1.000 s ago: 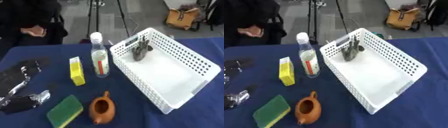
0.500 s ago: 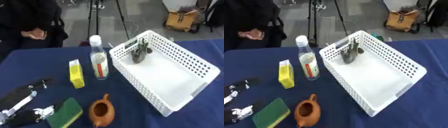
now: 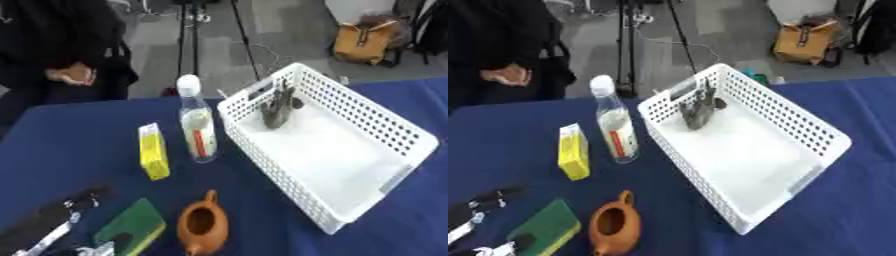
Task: Pick up objects on the table and place them in the box.
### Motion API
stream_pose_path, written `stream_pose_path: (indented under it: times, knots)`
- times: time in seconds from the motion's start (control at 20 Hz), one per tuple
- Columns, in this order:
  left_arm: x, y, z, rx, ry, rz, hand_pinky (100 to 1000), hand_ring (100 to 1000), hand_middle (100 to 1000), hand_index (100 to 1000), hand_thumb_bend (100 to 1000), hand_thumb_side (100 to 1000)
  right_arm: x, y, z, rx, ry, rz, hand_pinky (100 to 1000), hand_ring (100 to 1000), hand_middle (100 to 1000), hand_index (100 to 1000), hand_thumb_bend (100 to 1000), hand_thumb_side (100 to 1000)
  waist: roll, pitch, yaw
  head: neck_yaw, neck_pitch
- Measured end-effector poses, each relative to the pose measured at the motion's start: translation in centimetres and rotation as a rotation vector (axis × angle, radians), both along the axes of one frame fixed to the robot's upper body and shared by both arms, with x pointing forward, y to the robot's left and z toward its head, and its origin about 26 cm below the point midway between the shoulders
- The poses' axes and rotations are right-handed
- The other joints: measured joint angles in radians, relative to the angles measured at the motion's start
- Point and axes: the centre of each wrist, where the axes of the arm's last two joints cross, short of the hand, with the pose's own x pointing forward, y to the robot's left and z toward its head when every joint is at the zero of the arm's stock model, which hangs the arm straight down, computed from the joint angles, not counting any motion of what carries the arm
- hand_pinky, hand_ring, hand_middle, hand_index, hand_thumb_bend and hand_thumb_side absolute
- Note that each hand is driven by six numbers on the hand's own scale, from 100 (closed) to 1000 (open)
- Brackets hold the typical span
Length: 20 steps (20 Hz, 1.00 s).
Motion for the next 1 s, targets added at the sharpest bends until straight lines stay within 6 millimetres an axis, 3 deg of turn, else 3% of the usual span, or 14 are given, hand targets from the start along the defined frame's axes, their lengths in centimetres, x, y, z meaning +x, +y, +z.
stream_pose_path:
  times: [0.65,1.0]
  knots:
    - [-0.1,-0.7,-0.8,0.061,-0.003,0.081,1000,1000,1000,1000,611,964,-0.1,-0.1,-0.2,0.000,0.010,-0.004,647,590,526,603,100,585,0.003,0.000,-0.004,0.017,0.028]
    - [0.0,-1.1,-0.9,0.029,0.010,0.126,1000,1000,1000,1000,653,953,-0.1,-0.1,-0.2,0.000,0.012,-0.004,641,582,517,593,100,577,0.003,0.000,-0.004,0.018,0.028]
